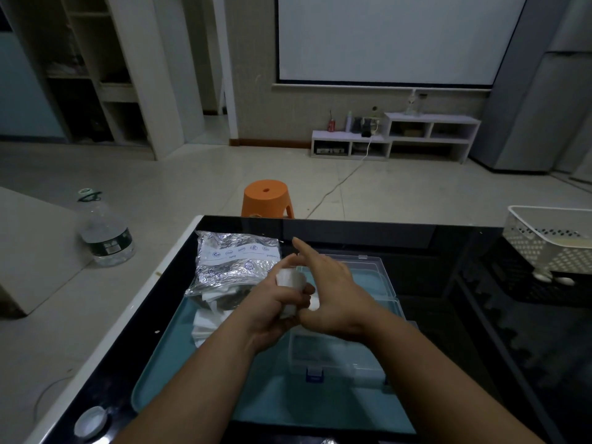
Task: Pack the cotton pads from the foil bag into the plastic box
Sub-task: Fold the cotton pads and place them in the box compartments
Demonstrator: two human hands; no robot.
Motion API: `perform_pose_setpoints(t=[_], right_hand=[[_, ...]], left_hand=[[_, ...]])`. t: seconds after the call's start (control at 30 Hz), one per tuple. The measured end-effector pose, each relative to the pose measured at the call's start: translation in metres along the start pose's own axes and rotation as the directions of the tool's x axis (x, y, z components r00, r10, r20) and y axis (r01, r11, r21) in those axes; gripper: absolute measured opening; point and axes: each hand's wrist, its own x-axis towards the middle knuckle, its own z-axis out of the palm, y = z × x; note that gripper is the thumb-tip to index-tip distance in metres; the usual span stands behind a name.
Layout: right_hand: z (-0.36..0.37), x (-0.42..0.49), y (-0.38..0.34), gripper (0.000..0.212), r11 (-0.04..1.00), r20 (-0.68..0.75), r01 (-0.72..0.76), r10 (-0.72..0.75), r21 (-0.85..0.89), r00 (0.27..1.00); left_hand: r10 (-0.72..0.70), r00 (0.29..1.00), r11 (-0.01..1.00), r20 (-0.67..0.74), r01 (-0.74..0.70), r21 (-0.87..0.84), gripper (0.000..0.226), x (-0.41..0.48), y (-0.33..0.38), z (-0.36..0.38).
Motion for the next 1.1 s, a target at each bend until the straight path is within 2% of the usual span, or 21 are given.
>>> perform_pose_setpoints(t=[0.1,0.2,0.27,0.47,0.57,0.67,0.77,0.8,0.87,0.93,1.0,1.1], right_hand=[[-0.001,0.004,0.008,0.091,0.988,-0.066,-0.072,0.082,0.134,0.994],[0.002,0.009,0.013,0.079,0.982,-0.108,-0.103,0.121,0.157,0.987],[0.004,0.010,0.014,0.071,0.985,-0.070,-0.099,0.110,0.142,0.991],[0.005,0.011,0.016,0.057,0.992,0.016,-0.110,0.109,0.060,0.994],[0.005,0.011,0.019,0.043,0.989,0.025,-0.140,0.139,0.041,0.990],[0.004,0.011,0.022,0.023,0.979,0.028,-0.203,0.202,0.033,0.979],[0.005,0.009,0.024,0.018,0.952,0.041,-0.295,0.293,0.078,0.955],[0.007,0.009,0.024,0.017,0.943,0.047,-0.319,0.315,0.099,0.948],[0.011,0.009,0.024,0.017,0.928,0.063,-0.346,0.340,0.137,0.938],[0.015,0.010,0.023,0.017,0.924,0.082,-0.352,0.343,0.152,0.936],[0.019,0.012,0.023,0.020,0.933,0.096,-0.346,0.337,0.099,0.937],[0.023,0.012,0.023,0.026,0.938,0.105,-0.347,0.345,0.003,0.933]], left_hand=[[-0.031,0.997,0.996,-0.077,0.038,0.086,0.087,-0.005,0.006,0.001],[-0.051,0.994,0.962,-0.100,0.076,0.264,0.094,-0.011,0.012,0.007],[-0.084,0.993,0.922,-0.084,0.109,0.371,0.100,-0.012,0.013,0.008],[-0.146,0.988,0.852,-0.057,0.155,0.499,0.102,-0.013,0.010,0.000],[-0.086,0.989,0.822,-0.121,0.139,0.552,0.087,-0.013,0.014,-0.002],[0.057,0.975,0.799,-0.214,0.084,0.595,0.055,-0.012,0.013,-0.002],[0.211,0.933,0.826,-0.292,-0.011,0.563,0.019,-0.009,0.006,0.004],[0.244,0.918,0.843,-0.314,-0.040,0.536,0.014,-0.008,0.003,0.006],[0.294,0.901,0.841,-0.318,-0.087,0.533,0.010,-0.007,-0.002,0.010],[0.347,0.888,0.794,-0.301,-0.108,0.598,0.016,-0.006,-0.010,0.011],[0.391,0.863,0.744,-0.321,-0.091,0.662,0.025,-0.005,-0.016,0.012],[0.398,0.851,0.720,-0.343,-0.058,0.691,0.029,-0.003,-0.021,0.010]])
